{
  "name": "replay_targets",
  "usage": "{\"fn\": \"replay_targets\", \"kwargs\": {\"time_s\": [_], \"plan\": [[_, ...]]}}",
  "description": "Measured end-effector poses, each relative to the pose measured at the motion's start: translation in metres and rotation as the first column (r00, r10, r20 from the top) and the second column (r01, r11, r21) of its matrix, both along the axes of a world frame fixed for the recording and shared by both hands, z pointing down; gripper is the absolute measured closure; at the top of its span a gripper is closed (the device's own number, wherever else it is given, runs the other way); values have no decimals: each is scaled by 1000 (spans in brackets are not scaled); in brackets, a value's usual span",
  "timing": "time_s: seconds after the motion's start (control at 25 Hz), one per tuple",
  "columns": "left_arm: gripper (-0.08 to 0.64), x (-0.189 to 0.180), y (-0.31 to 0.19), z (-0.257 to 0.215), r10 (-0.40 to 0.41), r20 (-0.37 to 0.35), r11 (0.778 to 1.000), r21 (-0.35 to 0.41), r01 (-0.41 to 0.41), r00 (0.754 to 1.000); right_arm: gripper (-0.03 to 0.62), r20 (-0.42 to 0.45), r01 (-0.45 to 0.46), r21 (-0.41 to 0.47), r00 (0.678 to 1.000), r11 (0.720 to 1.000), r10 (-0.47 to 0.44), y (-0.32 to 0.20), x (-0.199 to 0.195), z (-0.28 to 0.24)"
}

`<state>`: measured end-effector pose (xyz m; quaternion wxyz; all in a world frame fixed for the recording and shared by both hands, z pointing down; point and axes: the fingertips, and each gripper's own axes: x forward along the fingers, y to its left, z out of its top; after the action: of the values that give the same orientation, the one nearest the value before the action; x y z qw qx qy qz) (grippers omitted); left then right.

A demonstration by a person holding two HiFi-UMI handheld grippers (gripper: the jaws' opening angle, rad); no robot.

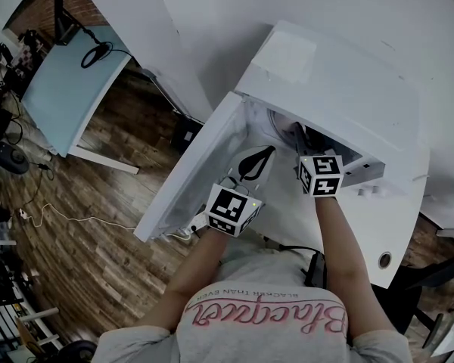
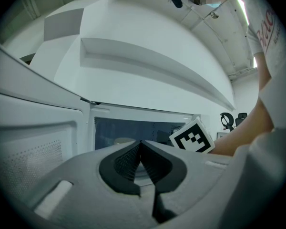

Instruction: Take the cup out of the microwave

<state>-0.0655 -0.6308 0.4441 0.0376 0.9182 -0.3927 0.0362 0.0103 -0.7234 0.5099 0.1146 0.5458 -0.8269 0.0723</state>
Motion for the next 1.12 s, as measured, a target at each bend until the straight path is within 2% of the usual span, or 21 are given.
{"fn": "replay_targets", "kwargs": {"time_s": [1.12], "plan": [[555, 2, 20, -12, -4, -1, 1000, 30, 4, 1000, 538, 5, -7, -17, 1000, 1000, 7, 26, 5, -10]]}}
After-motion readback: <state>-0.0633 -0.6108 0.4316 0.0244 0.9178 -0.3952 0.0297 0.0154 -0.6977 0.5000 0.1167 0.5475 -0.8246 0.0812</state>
